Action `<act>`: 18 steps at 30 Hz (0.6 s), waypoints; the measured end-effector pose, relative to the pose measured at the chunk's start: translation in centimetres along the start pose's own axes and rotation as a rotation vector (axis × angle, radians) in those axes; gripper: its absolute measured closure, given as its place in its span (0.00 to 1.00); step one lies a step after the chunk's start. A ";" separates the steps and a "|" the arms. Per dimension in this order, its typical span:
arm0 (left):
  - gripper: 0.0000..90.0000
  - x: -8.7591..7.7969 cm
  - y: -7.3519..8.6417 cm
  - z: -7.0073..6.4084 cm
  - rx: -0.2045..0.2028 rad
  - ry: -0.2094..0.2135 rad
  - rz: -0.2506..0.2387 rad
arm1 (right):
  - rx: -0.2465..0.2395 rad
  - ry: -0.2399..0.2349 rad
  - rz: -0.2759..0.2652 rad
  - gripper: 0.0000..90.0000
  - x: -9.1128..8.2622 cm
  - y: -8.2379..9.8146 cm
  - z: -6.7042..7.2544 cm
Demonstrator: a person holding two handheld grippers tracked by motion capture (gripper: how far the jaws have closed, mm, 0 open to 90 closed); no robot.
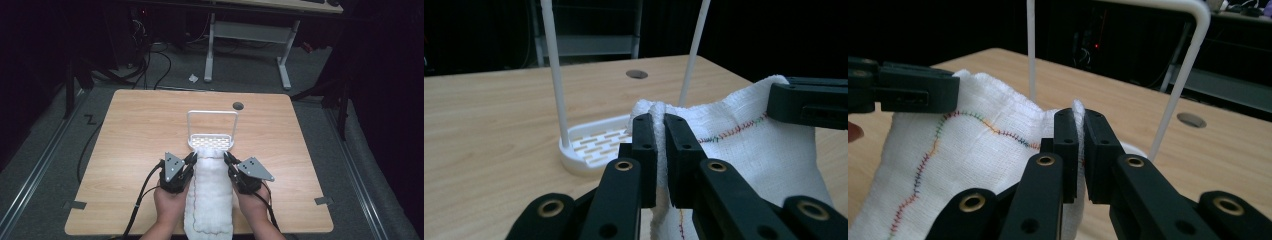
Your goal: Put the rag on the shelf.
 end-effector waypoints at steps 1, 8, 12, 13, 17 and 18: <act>0.94 0.0 -0.4 0.1 -0.013 0.006 -0.008 | 0.005 -0.002 -0.009 0.95 0.0 -0.4 -0.1; 0.94 0.2 -3.6 0.3 0.028 -0.003 -0.074 | -0.017 0.013 -0.093 0.95 0.1 -4.3 -0.8; 0.94 0.3 -6.0 0.4 0.060 -0.014 -0.119 | -0.031 0.014 -0.128 0.95 0.2 -6.2 -1.0; 0.94 0.3 -6.0 0.4 0.060 -0.014 -0.119 | -0.032 0.013 -0.135 0.95 0.3 -6.6 -1.1; 0.94 0.4 -7.8 0.2 0.078 -0.009 -0.154 | -0.030 0.012 -0.160 0.95 0.3 -8.0 -1.2; 0.94 0.4 -8.2 0.2 0.081 -0.008 -0.162 | -0.031 0.014 -0.168 0.95 0.3 -8.4 -1.3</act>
Point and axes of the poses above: each handheld gripper's, and its own axes: x roughly forward along the jaws, y roughly out of its underside, z roughly to its left, the point moved 5 cm from there along x, roughly forward along the jaws, and after that the axes turned 7 degrees about -z, right-handed, at the moved point
